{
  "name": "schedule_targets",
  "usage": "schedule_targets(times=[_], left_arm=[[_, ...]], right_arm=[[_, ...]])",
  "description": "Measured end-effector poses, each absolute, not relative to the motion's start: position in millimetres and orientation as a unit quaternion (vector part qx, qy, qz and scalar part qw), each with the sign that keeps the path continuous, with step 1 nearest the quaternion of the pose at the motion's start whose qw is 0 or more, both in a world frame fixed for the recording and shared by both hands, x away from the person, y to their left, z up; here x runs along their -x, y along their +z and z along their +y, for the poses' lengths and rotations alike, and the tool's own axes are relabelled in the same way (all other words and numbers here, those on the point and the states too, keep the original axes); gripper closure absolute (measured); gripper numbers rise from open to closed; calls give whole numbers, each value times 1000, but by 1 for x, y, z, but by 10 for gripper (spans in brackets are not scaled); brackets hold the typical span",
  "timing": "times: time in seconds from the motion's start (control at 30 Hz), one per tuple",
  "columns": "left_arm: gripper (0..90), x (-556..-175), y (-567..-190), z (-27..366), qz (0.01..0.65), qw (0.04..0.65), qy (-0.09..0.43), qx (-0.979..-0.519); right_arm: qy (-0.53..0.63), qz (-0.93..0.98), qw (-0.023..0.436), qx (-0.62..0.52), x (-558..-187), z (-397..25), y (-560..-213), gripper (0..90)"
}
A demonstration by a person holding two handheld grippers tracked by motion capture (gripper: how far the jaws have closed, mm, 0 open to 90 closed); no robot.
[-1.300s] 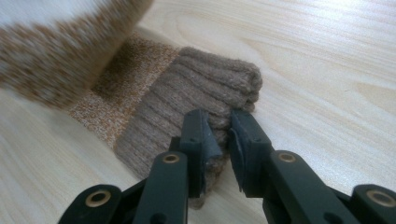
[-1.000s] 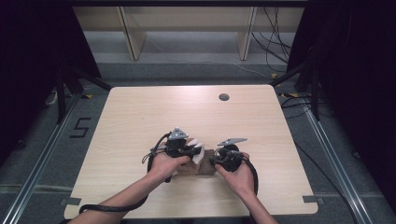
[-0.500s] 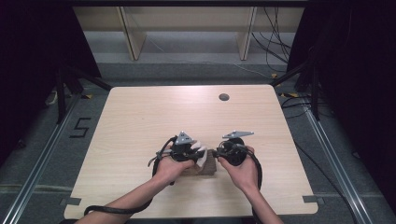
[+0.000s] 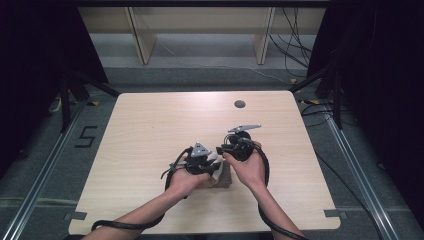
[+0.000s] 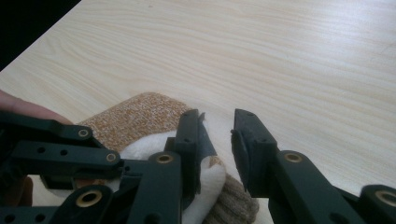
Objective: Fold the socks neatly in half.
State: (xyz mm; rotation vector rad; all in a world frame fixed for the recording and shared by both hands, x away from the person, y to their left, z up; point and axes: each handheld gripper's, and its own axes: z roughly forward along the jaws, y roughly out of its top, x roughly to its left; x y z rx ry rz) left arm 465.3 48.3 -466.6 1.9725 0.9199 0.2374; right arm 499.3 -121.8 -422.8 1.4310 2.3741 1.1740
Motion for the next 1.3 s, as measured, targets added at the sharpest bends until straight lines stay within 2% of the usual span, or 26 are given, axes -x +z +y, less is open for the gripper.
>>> schedule_targets(times=[0.17, 0.27, 0.57, 0.73, 0.93, 0.97, 1.17, 1.2, 1.27, 1.3], left_arm=[[785, -465, -468, 46, 369, 454, 98, -805], [781, -466, -468, 46, 362, 448, 101, -811], [752, -465, -467, 45, 363, 454, 99, -808], [693, -466, -465, 47, 358, 461, 98, -806], [625, -465, -464, 45, 356, 475, 99, -798], [613, -465, -463, 46, 353, 476, 95, -800], [528, -461, -457, 48, 343, 488, 98, -797], [517, -460, -456, 48, 341, 491, 99, -796], [496, -458, -453, 50, 337, 496, 99, -794], [489, -457, -451, 51, 338, 498, 100, -792]], right_arm=[[384, 791, 69, -472, -500, -125, -428, 718], [372, 786, 55, -491, -498, -125, -427, 706], [391, 792, 72, -464, -504, -126, -427, 685], [388, 783, 62, -482, -502, -126, -426, 679], [398, 784, 84, -469, -504, -131, -422, 671], [393, 780, 72, -482, -502, -130, -420, 670], [398, 775, 83, -483, -503, -134, -418, 667], [393, 767, 69, -503, -501, -132, -417, 667], [396, 776, 89, -482, -504, -136, -419, 666], [392, 775, 81, -489, -504, -136, -419, 666]])
